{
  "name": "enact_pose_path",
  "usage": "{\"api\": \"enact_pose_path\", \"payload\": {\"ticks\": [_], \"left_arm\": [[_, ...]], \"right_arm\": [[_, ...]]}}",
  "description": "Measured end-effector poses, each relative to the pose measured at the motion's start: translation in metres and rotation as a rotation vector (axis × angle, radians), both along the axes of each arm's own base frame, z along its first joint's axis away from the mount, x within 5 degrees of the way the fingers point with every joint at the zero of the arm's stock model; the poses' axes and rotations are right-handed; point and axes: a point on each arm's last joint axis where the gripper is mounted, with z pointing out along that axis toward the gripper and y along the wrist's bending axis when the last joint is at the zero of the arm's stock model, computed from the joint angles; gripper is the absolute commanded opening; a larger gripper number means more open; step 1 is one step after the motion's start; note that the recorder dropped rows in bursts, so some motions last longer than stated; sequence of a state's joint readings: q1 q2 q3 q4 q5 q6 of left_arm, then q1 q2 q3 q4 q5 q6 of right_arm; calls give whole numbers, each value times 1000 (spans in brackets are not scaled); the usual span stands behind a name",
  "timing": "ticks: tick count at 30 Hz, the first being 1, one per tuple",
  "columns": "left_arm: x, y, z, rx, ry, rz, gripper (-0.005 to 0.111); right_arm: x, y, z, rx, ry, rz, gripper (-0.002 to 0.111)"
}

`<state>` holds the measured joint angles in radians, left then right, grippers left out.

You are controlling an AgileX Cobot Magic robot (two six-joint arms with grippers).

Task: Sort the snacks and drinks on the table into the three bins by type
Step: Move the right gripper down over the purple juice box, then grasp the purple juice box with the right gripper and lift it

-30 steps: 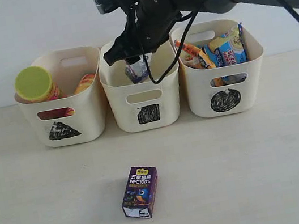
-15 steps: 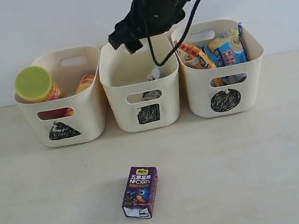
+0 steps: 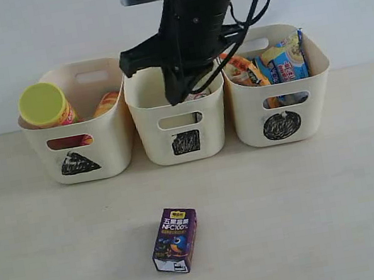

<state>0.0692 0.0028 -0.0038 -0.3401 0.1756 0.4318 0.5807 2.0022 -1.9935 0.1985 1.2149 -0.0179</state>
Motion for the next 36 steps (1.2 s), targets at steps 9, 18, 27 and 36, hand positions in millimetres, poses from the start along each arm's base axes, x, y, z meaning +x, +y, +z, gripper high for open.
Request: {"api": "enact_pose_path", "payload": {"ticks": [9, 18, 27, 36], "left_arm": [[0, 0, 0, 0, 0, 0, 4], [0, 0, 0, 0, 0, 0, 4], [0, 0, 0, 0, 0, 0, 4], [0, 0, 0, 0, 0, 0, 4]], "right_arm": [[-32, 28, -30, -14, 131, 84, 17], [-49, 29, -74, -134, 236, -35, 104], [-44, 32, -98, -30, 227, -254, 104], [-54, 57, -145, -96, 278, -308, 104]]}}
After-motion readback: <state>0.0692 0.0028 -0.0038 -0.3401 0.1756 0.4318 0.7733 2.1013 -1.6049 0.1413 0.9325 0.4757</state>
